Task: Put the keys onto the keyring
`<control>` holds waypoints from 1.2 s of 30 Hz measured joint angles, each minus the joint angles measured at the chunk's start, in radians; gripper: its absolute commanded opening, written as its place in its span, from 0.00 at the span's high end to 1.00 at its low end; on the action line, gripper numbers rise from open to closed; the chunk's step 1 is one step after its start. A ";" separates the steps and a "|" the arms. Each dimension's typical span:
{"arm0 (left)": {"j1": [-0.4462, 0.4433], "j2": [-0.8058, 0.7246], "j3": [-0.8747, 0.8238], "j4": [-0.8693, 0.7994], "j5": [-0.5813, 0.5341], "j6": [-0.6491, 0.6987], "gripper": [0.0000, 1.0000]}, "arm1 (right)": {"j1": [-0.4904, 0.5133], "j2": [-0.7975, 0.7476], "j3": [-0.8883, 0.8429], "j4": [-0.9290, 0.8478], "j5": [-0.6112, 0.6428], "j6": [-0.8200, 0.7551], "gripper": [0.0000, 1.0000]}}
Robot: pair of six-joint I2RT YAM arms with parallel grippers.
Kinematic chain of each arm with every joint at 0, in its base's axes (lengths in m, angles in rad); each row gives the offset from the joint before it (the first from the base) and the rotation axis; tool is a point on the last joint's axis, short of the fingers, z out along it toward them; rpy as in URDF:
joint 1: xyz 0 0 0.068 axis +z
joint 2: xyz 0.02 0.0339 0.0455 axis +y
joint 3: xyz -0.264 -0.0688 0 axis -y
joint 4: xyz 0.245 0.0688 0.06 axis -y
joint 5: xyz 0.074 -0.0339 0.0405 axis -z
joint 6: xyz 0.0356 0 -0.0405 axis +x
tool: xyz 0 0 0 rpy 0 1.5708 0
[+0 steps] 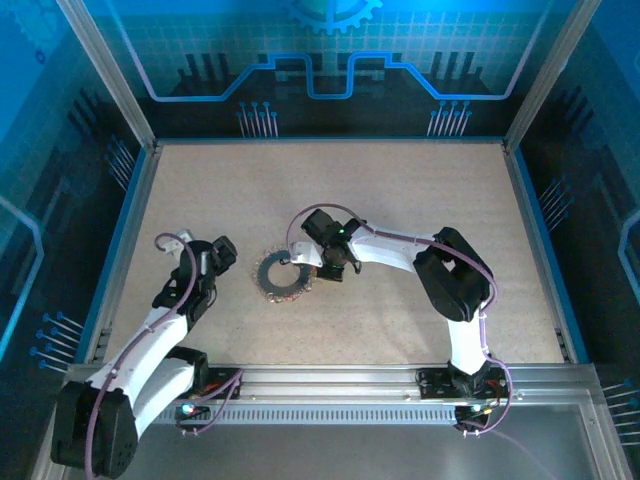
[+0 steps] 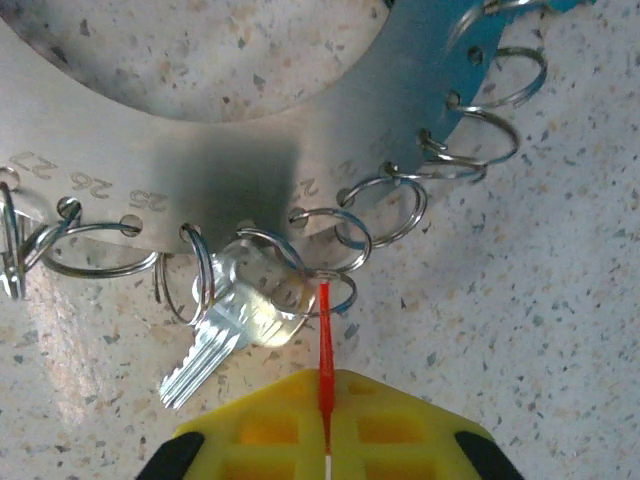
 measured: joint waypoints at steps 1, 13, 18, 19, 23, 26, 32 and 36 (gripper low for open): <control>0.000 0.003 0.000 0.006 0.004 0.009 0.01 | 0.000 0.000 0.000 -0.002 0.006 0.000 0.83; 0.000 0.046 -0.018 0.149 0.136 0.132 0.01 | -0.047 -0.091 -0.133 0.021 0.019 0.038 0.73; -0.037 0.072 0.014 0.166 0.175 0.263 0.01 | -0.084 -0.317 -0.280 0.132 -0.018 0.076 0.67; -0.054 0.072 0.018 0.175 0.175 0.299 0.01 | -0.092 -0.374 -0.313 0.163 -0.026 0.086 0.64; -0.115 0.083 0.019 0.262 0.190 0.488 0.01 | -0.150 -0.651 -0.500 0.386 -0.054 0.147 0.01; -0.124 0.092 -0.030 0.410 0.190 0.604 0.01 | -0.231 -0.827 -0.661 0.580 -0.029 0.216 0.00; -0.122 0.179 -0.147 0.632 0.172 0.769 0.01 | -0.463 -1.019 -0.929 0.823 0.082 0.396 0.00; -0.108 0.293 -0.174 0.788 0.163 0.803 0.01 | -0.585 -1.068 -1.055 0.901 0.136 0.494 0.00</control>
